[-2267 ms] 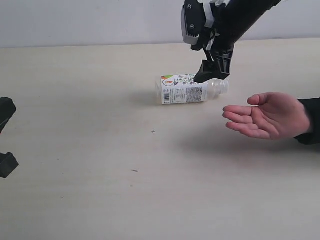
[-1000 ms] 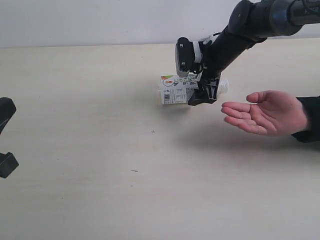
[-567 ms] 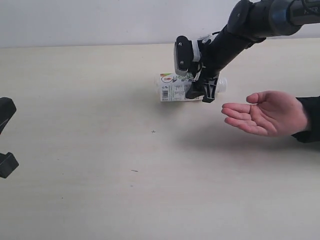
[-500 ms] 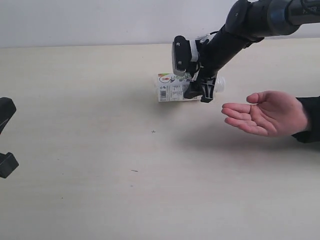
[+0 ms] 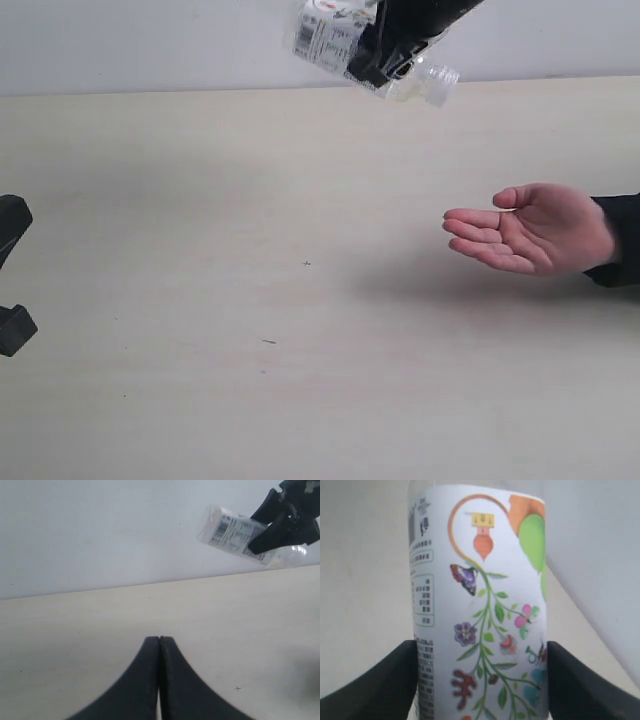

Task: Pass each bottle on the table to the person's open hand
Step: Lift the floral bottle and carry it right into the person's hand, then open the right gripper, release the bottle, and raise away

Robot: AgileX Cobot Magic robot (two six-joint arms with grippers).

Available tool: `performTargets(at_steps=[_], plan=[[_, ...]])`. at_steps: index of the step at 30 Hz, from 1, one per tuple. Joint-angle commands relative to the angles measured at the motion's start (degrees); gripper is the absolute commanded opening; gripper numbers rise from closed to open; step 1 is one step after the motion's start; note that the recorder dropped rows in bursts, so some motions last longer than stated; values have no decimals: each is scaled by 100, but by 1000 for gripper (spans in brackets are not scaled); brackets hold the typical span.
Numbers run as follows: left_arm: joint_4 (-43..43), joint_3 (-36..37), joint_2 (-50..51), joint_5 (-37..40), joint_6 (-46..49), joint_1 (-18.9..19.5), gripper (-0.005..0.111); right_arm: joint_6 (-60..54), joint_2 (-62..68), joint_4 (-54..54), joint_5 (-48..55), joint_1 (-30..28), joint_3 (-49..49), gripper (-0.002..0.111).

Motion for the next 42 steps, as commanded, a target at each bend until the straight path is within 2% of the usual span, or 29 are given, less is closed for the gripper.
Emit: performTargets(at_steps=[1,3,5,10,20,24,27,31,34,42], plan=[[18,30,-33,-70,19,16,0,2978,-464,-1322,290,7,-57,0],[18,30,-33,-70,19,16,0,4410,-632,-2149,781,7,-57,0],[18,30,-33,-70,19,16,0,5141,-786,-2754,1480,7,-57,0],[18,30,-33,-70,19,16,0,5491,-999,-2987,2518,7,-18,0],[18,30,-33,-70,19,16,0,6192,-1568,-2961,3257,7,190,0],[18,30,-33,-70,19,16,0,6332,-2340,-2973,2713,7,1316,0],[18,30,-33,-70,19,16,0,6793,-2807,-2924,1500,7,2609,0],[18,30,-33,-70,19,16,0,7267,-2710,-2944,123,7,3753,0],[18,30,-33,-70,19,16,0,7390,-2470,-3006,-108,7,3914,0],[18,30,-33,-70,19,16,0,7798,-2426,-3431,68,7,3914,1]])
